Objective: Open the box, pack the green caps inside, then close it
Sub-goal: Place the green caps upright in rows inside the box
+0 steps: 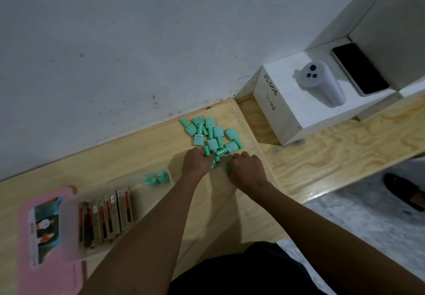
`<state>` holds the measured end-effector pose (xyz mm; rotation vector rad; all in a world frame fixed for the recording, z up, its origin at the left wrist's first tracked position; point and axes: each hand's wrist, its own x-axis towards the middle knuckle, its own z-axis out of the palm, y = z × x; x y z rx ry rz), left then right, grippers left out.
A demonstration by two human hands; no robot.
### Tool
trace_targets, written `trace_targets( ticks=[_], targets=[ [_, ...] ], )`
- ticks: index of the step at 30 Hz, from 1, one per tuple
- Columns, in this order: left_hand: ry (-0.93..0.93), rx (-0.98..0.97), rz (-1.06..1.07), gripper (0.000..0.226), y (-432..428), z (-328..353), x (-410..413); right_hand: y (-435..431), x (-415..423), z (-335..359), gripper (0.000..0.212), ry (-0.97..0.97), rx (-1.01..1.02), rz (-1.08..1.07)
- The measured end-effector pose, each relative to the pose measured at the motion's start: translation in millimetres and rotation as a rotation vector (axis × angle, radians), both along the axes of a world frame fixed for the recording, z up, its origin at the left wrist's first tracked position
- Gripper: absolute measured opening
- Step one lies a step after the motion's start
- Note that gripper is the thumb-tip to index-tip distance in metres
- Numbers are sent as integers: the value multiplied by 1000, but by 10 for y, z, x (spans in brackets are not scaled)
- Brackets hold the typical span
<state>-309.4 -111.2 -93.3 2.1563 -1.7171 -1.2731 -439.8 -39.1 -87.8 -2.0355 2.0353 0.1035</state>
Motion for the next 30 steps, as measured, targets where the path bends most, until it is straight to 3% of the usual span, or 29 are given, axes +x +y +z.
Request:
trace_targets(
  ticks=[3,7,14,21,23,26,30],
  targets=[
    [14,30,-2,39,-19,0,12,41,-138,50,27,-198,8,-290],
    [53,35,-19,22,11,42,57,122,-284,99,27,-716,-17,-686],
    [253,-28,-5,19,102,218,223,221,-154,347,20,-1193,-28,-884],
    [427,-155,13,11,259,732,743,251,163,554,18,-1293,-52,-844],
    [441,-218,23,5,306,844,966,240,302,586,18,-1260,-84,-744],
    [419,-303,34,6,397,976,1303,229,553,632,1,-1249,-111,-565],
    [337,-376,73,12,534,1027,1688,161,907,611,6,-1117,-153,-328]
  ],
)
